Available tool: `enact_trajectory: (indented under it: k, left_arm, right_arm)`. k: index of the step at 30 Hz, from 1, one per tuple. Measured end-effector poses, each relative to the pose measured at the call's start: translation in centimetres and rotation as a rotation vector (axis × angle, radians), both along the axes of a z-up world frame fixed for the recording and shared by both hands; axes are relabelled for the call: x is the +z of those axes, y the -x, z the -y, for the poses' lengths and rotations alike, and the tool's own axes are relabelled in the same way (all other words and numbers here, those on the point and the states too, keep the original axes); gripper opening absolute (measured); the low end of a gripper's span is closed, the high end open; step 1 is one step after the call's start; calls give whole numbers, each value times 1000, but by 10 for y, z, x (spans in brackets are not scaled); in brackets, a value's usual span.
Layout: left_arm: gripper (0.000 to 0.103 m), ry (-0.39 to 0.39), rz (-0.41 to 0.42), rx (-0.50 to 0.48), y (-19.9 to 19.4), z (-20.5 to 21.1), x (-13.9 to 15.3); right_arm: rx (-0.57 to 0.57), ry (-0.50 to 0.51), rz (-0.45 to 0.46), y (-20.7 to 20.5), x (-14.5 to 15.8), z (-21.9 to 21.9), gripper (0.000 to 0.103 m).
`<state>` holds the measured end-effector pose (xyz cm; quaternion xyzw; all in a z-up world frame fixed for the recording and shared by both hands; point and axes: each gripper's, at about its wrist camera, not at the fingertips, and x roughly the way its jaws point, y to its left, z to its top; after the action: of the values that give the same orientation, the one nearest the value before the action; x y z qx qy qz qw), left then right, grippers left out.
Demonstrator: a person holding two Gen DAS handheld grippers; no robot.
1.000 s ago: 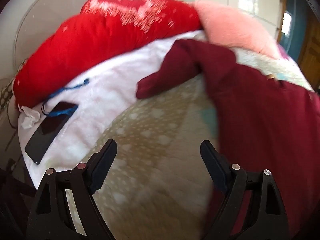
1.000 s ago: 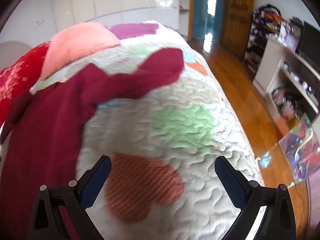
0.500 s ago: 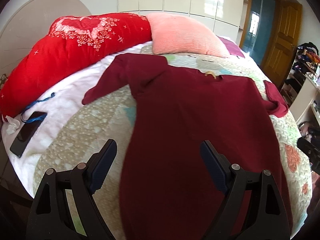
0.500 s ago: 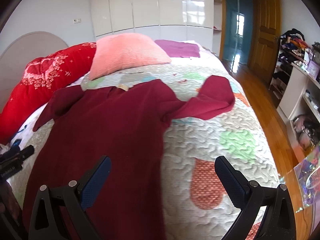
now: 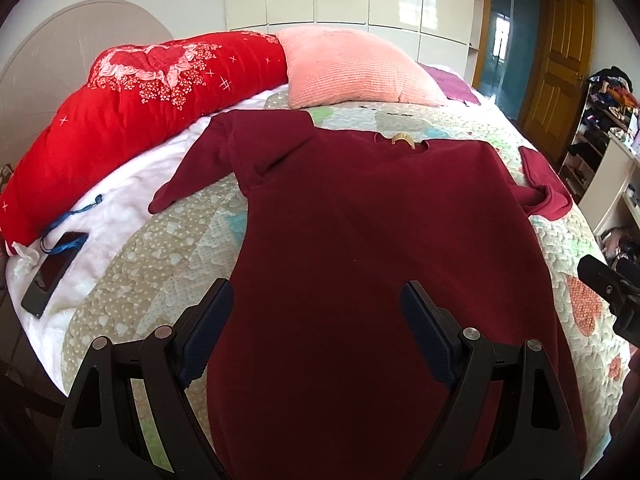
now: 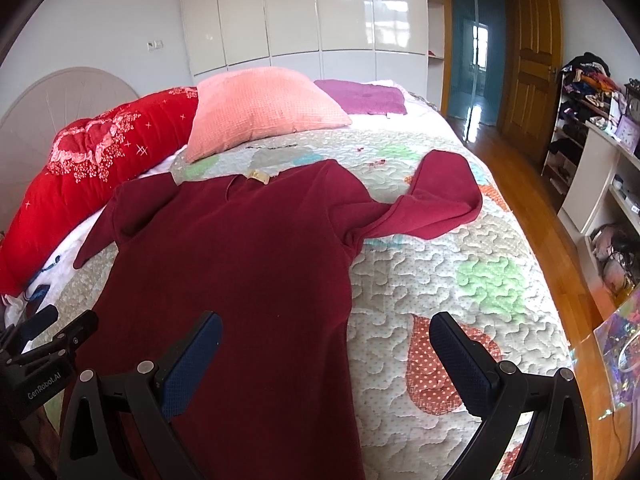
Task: Fold small clothes
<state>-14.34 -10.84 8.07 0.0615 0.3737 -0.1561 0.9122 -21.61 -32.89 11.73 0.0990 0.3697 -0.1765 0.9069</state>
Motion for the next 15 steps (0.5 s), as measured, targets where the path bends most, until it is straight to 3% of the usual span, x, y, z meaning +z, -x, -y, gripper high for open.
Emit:
enact_trajectory:
  k: [15]
  left_arm:
    - [86,-3,-29,5,-3,5,-7]
  right_arm:
    - [9,-7,-29,-10,-7,-5,103]
